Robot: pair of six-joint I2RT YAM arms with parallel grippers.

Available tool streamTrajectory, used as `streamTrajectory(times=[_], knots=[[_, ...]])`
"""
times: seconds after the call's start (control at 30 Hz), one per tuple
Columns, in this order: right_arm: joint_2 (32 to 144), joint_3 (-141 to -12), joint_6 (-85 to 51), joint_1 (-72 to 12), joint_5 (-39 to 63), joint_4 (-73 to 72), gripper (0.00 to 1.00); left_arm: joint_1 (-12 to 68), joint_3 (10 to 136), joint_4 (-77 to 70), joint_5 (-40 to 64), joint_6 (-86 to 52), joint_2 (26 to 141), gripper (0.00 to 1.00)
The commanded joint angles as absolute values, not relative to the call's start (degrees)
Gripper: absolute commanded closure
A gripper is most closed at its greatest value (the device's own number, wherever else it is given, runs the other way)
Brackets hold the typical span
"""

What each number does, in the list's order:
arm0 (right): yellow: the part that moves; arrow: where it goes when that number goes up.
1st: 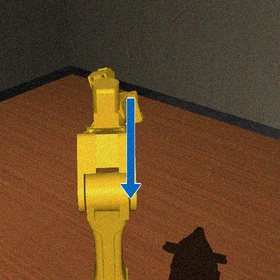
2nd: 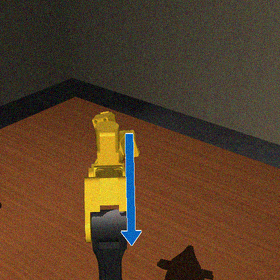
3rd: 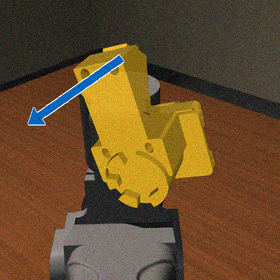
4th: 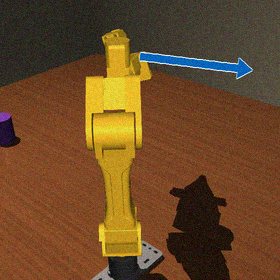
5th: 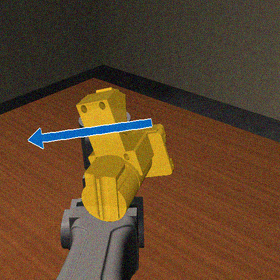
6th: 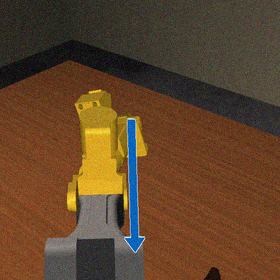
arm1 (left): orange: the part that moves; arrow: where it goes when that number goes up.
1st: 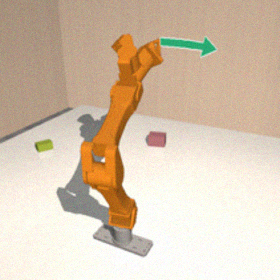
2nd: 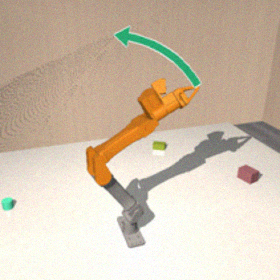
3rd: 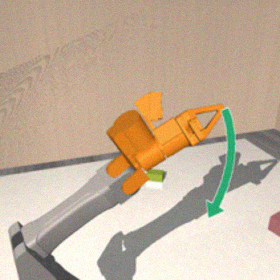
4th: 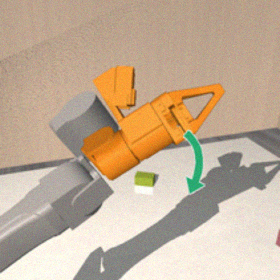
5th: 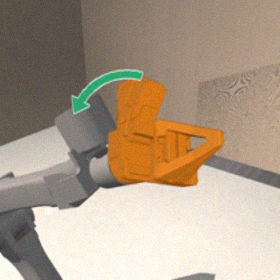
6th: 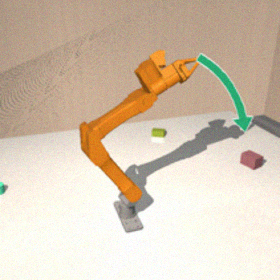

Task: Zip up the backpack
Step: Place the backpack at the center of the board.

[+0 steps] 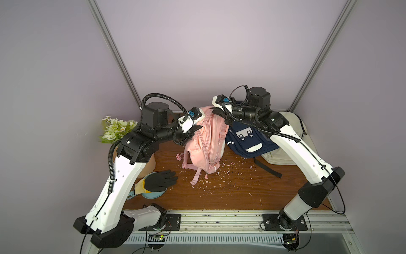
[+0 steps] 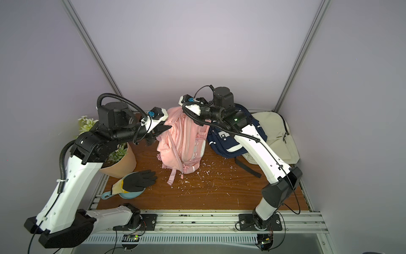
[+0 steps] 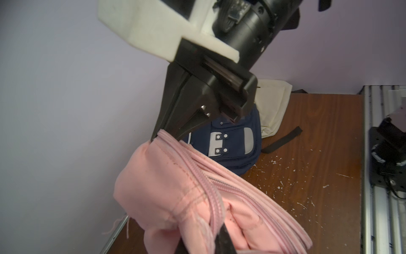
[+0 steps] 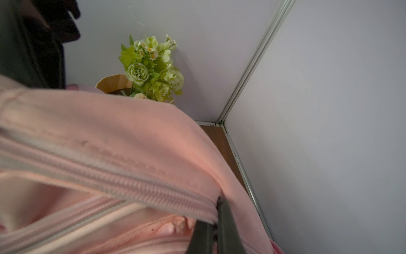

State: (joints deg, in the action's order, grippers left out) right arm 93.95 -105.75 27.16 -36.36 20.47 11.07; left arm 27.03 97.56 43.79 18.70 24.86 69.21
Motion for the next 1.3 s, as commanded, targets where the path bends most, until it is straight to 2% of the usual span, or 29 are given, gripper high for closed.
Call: streamTrajectory(times=[0.0, 0.03, 0.07, 0.17, 0.3, 0.4, 0.53, 0.67, 0.8, 0.83, 0.93, 1.03, 1.1, 1.27], knots=[[93.2, -105.2, 9.6, -36.0, 0.0, 3.1, 1.00, 26.8, 97.5, 19.7, -12.0, 13.2, 66.1, 0.64], [94.5, -107.3, 5.7, -35.8, -4.9, 5.0, 1.00, 26.7, 97.5, 19.5, -20.5, 8.9, 66.3, 0.52], [96.1, -109.4, 2.7, -35.8, -9.5, 7.1, 1.00, 26.3, 97.8, 20.7, -25.6, 4.9, 66.5, 0.45], [101.0, -115.1, -5.8, -34.7, -19.2, 13.2, 1.00, 24.5, 95.5, 23.5, -28.5, -5.1, 65.9, 0.36], [107.7, -121.9, -15.8, -31.0, -20.6, 21.7, 1.00, 23.3, 82.5, 18.4, -28.0, -14.7, 61.5, 0.25], [109.1, -119.5, -20.8, -28.6, -20.5, 22.4, 1.00, 20.5, 72.9, 16.4, -21.8, -20.7, 61.6, 0.24], [108.0, -110.3, -25.4, -25.1, -20.4, 18.6, 1.00, 19.9, 60.8, 12.0, -10.6, -28.3, 66.3, 0.24], [109.2, -104.5, -27.7, -21.7, -16.0, 16.1, 1.00, 20.2, 55.1, 9.5, -2.0, -29.0, 74.9, 0.29], [111.6, -102.4, -27.7, -20.7, -13.4, 15.6, 1.00, 22.3, 52.5, 7.3, 0.0, -28.7, 81.4, 0.31], [112.0, -102.0, -27.6, -20.6, -13.0, 15.7, 0.96, 23.0, 52.1, 6.9, -0.3, -28.7, 82.5, 0.31], [111.3, -99.7, -27.1, -20.3, -13.5, 16.4, 0.67, 23.4, 51.1, 6.2, 0.1, -28.7, 85.9, 0.33], [105.8, -91.6, -26.6, -20.3, -15.6, 13.3, 0.48, 23.4, 49.9, 4.0, 1.9, -28.9, 88.8, 0.38], [101.6, -86.3, -26.0, -20.2, -17.4, 12.2, 0.41, 23.4, 49.0, 2.5, 2.6, -29.0, 90.2, 0.41], [92.7, -73.0, -24.9, -18.3, -18.1, 12.2, 0.35, 22.8, 50.6, 2.9, 2.1, -28.9, 95.5, 0.64]])
